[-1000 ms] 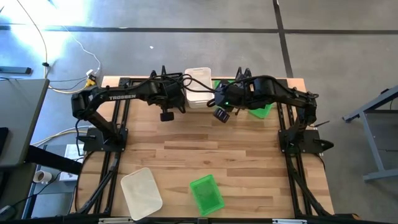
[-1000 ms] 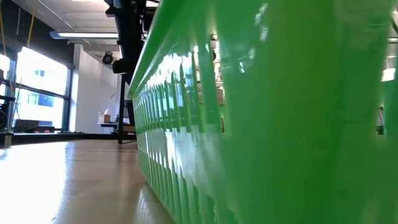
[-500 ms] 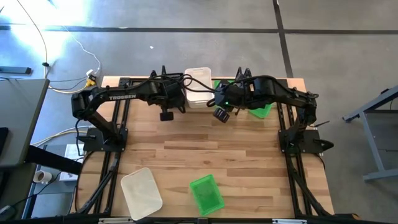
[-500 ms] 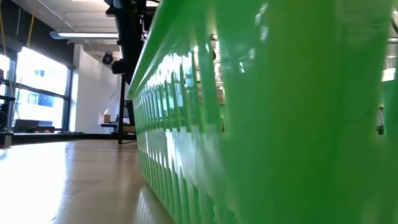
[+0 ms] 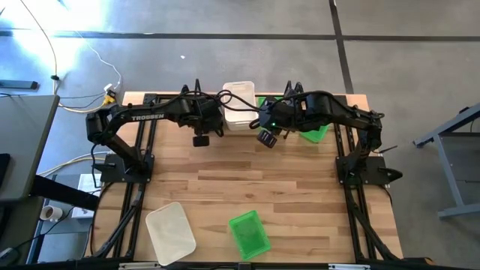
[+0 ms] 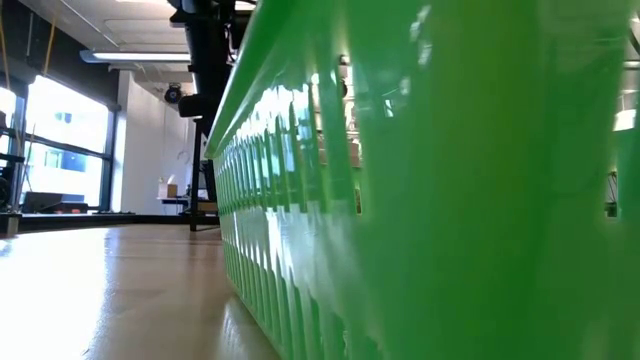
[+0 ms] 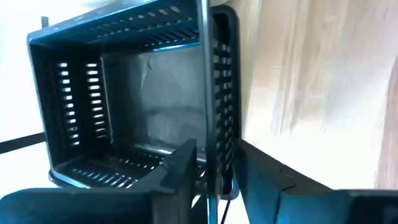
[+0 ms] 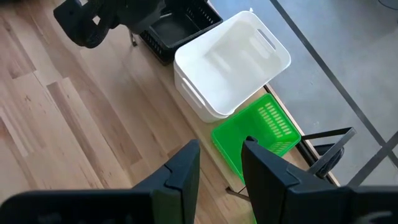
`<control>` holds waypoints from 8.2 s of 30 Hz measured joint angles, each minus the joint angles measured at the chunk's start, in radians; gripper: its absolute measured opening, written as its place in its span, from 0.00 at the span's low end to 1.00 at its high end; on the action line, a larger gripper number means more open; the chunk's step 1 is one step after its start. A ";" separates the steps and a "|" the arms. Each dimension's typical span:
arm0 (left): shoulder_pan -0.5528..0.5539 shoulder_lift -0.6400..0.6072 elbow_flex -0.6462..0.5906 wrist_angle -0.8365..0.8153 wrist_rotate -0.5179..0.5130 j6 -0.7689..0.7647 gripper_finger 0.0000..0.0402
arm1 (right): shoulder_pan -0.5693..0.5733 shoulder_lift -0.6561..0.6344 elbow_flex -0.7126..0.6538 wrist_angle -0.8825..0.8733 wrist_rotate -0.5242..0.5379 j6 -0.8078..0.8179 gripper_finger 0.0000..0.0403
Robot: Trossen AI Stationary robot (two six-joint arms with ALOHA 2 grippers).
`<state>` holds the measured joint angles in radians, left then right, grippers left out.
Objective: Stack baskets on shelf by color
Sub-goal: Stack the black bin on top of the black bin on the shelf, then stack the top green bin on top of the green bin on the shelf
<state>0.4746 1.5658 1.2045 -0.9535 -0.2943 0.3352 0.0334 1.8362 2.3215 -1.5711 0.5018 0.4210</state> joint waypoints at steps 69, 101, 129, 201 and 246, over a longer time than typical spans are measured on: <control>-0.337 -0.239 0.097 -0.098 0.219 -0.526 0.33 | 0.113 0.004 -0.053 0.001 -0.241 0.204 0.26; -0.866 -0.285 0.085 -0.108 0.181 -0.909 0.33 | 0.365 -0.023 -0.598 0.007 -0.375 0.592 0.26; -0.685 -0.285 0.085 -0.103 0.080 -0.859 0.33 | -0.194 -0.667 -1.348 0.326 -0.309 0.217 0.26; -0.338 -0.284 0.085 -0.092 0.085 -0.765 0.33 | -0.432 -0.675 -1.443 0.474 -0.247 0.207 0.00; -0.338 -0.284 0.085 -0.092 0.081 -0.776 0.33 | -0.381 -0.425 -0.932 0.635 -0.225 -0.802 0.00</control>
<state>0.1368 1.2819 1.2900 -1.0454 -0.2131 -0.4412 -0.3473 1.4112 1.3891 -0.9364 0.2767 -0.3812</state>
